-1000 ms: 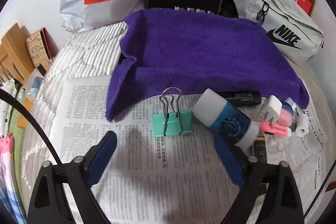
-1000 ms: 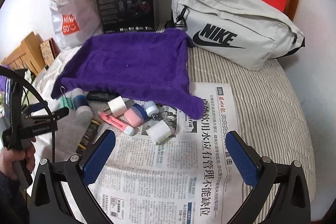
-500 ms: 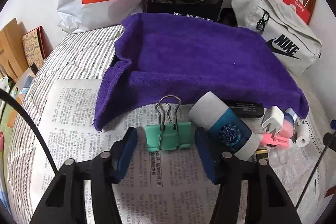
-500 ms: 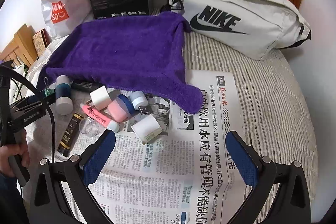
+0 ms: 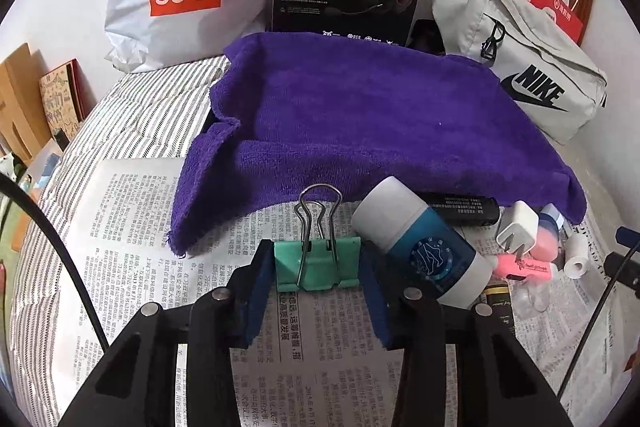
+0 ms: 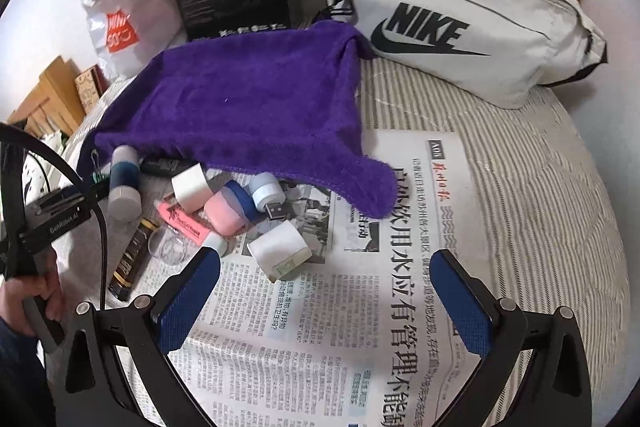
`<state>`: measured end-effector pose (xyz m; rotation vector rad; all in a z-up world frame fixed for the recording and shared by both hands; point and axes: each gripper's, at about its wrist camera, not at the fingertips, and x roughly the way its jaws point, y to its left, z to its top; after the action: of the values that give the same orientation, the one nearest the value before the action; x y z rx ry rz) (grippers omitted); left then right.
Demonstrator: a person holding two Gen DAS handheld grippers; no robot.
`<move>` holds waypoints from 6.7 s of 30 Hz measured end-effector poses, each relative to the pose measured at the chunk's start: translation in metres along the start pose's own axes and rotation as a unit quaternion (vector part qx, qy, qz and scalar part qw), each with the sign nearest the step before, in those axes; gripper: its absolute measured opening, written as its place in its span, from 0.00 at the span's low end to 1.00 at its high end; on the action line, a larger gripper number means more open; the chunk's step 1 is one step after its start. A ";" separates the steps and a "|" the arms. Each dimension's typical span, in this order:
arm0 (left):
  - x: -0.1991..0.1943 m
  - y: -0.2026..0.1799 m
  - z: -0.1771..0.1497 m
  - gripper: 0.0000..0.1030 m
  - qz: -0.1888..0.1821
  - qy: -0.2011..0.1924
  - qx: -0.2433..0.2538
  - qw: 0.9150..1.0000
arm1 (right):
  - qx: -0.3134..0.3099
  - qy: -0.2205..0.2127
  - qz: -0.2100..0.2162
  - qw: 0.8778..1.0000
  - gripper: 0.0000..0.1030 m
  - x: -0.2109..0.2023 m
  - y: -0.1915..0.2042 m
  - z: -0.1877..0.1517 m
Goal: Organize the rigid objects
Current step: 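Grasp the green binder clip with the left tool while the right tool grasps the small white roll, then lift and carry the clip with the left tool while the right tool carries the roll onto the towel, then open the left tool to drop the clip while the right tool releases the roll on the towel, then grasp the white-and-blue deodorant stick with the left tool, then grasp the white USB light with the right tool while the left tool holds the deodorant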
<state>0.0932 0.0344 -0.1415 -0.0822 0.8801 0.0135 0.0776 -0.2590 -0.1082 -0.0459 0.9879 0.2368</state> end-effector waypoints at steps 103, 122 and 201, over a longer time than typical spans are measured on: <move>0.098 0.012 0.144 0.38 -0.086 0.047 -0.040 0.994 | -0.073 0.031 0.005 0.997 0.54 0.126 0.031 0.173; 0.110 -0.005 0.147 0.42 -0.044 0.059 0.000 0.997 | -0.014 -0.015 0.058 0.998 0.62 0.016 0.007 0.115; 0.005 -0.029 0.009 0.35 0.016 0.087 0.041 0.995 | -0.023 0.009 0.037 0.999 0.59 0.035 0.011 0.030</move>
<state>0.1042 0.0062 -0.1378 0.0082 1.0560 0.0005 0.1182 -0.2380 -0.1203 -0.0545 1.0037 0.3280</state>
